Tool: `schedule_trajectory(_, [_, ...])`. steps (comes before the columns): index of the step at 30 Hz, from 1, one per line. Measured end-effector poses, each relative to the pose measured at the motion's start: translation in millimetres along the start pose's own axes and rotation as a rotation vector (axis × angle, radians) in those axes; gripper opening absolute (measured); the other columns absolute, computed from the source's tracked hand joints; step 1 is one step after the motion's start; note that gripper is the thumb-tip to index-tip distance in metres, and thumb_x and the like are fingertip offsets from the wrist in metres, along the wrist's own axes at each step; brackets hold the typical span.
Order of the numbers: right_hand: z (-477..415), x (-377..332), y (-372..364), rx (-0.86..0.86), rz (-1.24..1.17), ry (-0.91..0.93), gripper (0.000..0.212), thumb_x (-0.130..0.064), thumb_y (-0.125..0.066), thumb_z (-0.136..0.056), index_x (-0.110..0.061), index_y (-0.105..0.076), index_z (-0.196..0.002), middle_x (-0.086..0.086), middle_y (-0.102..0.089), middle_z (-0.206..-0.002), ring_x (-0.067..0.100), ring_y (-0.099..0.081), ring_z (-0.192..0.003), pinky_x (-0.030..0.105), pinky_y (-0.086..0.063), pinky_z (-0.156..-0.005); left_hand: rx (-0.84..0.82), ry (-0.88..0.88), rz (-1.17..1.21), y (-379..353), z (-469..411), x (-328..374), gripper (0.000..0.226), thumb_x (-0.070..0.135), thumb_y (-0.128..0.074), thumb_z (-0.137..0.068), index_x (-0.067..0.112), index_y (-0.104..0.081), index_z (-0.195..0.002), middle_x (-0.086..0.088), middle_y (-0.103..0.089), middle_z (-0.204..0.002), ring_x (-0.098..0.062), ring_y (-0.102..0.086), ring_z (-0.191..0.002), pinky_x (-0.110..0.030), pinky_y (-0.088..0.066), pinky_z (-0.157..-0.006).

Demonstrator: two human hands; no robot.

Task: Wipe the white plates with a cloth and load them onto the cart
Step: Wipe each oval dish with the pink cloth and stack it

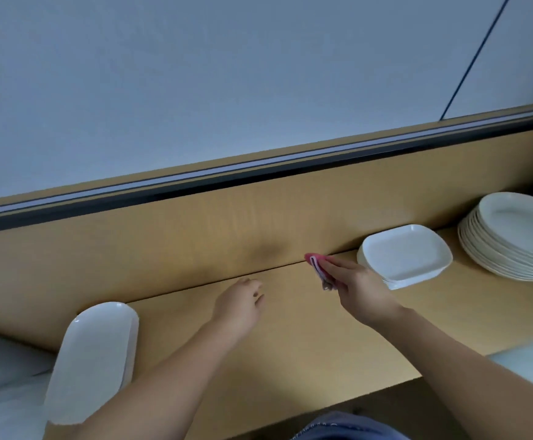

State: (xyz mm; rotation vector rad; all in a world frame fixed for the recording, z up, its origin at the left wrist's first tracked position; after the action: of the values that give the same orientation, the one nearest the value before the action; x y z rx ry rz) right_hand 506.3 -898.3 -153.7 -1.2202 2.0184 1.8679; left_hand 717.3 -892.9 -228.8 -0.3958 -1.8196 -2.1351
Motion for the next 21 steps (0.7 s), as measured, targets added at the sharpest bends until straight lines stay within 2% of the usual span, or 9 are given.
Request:
schedule_trajectory(2, [14.7, 23.4, 31.3, 0.057, 0.02, -0.041, 0.062, 0.008, -0.05, -0.09, -0.035, -0.054, -0.134, -0.041, -0.053, -0.105, -0.003, -0.055, -0.076, 0.014, -0.048, -0.068, -0.007, -0.046, 0.023, -11.4, -14.5, 38.6, 0.034, 0.034, -0.053, -0.095, 0.022, -0.057, -0.126, 0.005, -0.061, -0.117, -0.018, -0.06, -0.101, -0.026, -0.044, -0.079])
schedule_trajectory(4, [27.5, 50.1, 57.4, 0.097, 0.041, -0.088, 0.059, 0.01, -0.05, -0.088, -0.027, -0.058, -0.133, -0.032, -0.058, -0.102, 0.001, -0.056, -0.083, 0.018, -0.048, -0.069, -0.022, -0.073, 0.046, -23.4, -27.4, 74.3, 0.036, 0.033, -0.052, -0.095, 0.021, -0.055, -0.129, 0.004, -0.062, -0.118, -0.018, -0.059, -0.103, -0.027, -0.045, -0.081])
schedule_trajectory(6, [37.8, 75.7, 80.1, 0.133, 0.083, -0.13, 0.058, 0.01, -0.05, -0.088, -0.025, -0.058, -0.134, -0.017, -0.065, -0.117, 0.006, -0.058, -0.101, 0.026, -0.054, -0.077, -0.041, -0.086, 0.079, -36.7, -39.8, 106.3, 0.04, 0.033, -0.052, -0.096, 0.021, -0.051, -0.134, 0.004, -0.062, -0.116, -0.019, -0.059, -0.101, -0.028, -0.046, -0.082])
schedule_trajectory(7, [41.8, 87.8, 89.2, 0.136, 0.093, -0.14, 0.056, 0.007, -0.05, -0.09, -0.026, -0.056, -0.135, -0.014, -0.062, -0.128, 0.006, -0.057, -0.111, 0.03, -0.055, -0.083, -0.049, -0.093, 0.091, -43.6, -45.9, 121.4, 0.042, 0.033, -0.051, -0.096, 0.021, -0.049, -0.136, 0.005, -0.061, -0.116, -0.019, -0.059, -0.1, -0.028, -0.045, -0.081])
schedule_trajectory(10, [49.3, 124.2, 107.2, 0.107, 0.09, -0.154, 0.056, 0.001, -0.048, -0.094, -0.034, -0.051, -0.139, -0.021, -0.052, -0.139, 0.005, -0.054, -0.123, 0.033, -0.056, -0.087, -0.074, -0.097, 0.134, -61.5, -62.7, 161.2, 0.047, 0.034, -0.049, -0.097, 0.022, -0.042, -0.142, 0.004, -0.061, -0.117, -0.017, -0.059, -0.1, -0.03, -0.048, -0.083])
schedule_trajectory(14, [50.6, 162.9, 124.9, 0.08, 0.032, -0.147, 0.059, 0.002, -0.044, -0.096, -0.037, -0.047, -0.14, -0.026, -0.049, -0.139, 0.002, -0.059, -0.113, 0.033, -0.056, -0.083, -0.061, -0.046, 0.182, -80.4, -91.2, 197.4, 0.052, 0.038, -0.046, -0.098, 0.017, -0.038, -0.144, 0.001, -0.061, -0.119, -0.018, -0.059, -0.107, -0.033, -0.049, -0.089])
schedule_trajectory(17, [46.0, 182.1, 136.4, 0.071, 0.016, -0.122, 0.057, 0.004, -0.042, -0.095, -0.031, -0.05, -0.14, -0.023, -0.052, -0.137, 0.002, -0.063, -0.093, 0.028, -0.055, -0.08, -0.07, 0.029, 0.14, -95.1, -111.7, 212.0, 0.054, 0.042, -0.044, -0.098, 0.012, -0.036, -0.143, -0.004, -0.061, -0.121, -0.024, -0.058, -0.112, -0.034, -0.047, -0.088])
schedule_trajectory(19, [42.5, 191.6, 143.5, 0.067, 0.015, -0.111, 0.055, 0.004, -0.041, -0.094, -0.027, -0.053, -0.138, -0.021, -0.054, -0.135, 0.001, -0.061, -0.081, 0.019, -0.052, -0.079, -0.076, 0.091, 0.122, -103.9, -122.1, 214.6, 0.048, 0.039, -0.045, -0.099, 0.007, -0.042, -0.135, -0.007, -0.062, -0.116, -0.027, -0.06, -0.106, -0.035, -0.048, -0.084])
schedule_trajectory(21, [39.4, 200.1, 148.3, 0.06, 0.023, -0.101, 0.055, 0.004, -0.042, -0.094, -0.027, -0.054, -0.137, -0.023, -0.055, -0.134, 0.0, -0.06, -0.079, 0.015, -0.05, -0.078, -0.075, 0.133, 0.087, -112.3, -129.7, 213.8, 0.036, 0.035, -0.047, -0.098, 0.007, -0.048, -0.12, -0.006, -0.062, -0.101, -0.027, -0.063, -0.092, -0.035, -0.05, -0.076])
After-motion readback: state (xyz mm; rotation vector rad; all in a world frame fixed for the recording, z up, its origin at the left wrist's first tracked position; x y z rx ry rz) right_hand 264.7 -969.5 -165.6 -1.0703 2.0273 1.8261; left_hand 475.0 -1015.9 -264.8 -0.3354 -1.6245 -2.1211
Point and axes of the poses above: each hand's wrist, its own z-axis away from the middle knuckle, its own y-axis out of the back of the hand, x = y × z, the point moved 10 cm from there along -z, towards the middle knuckle
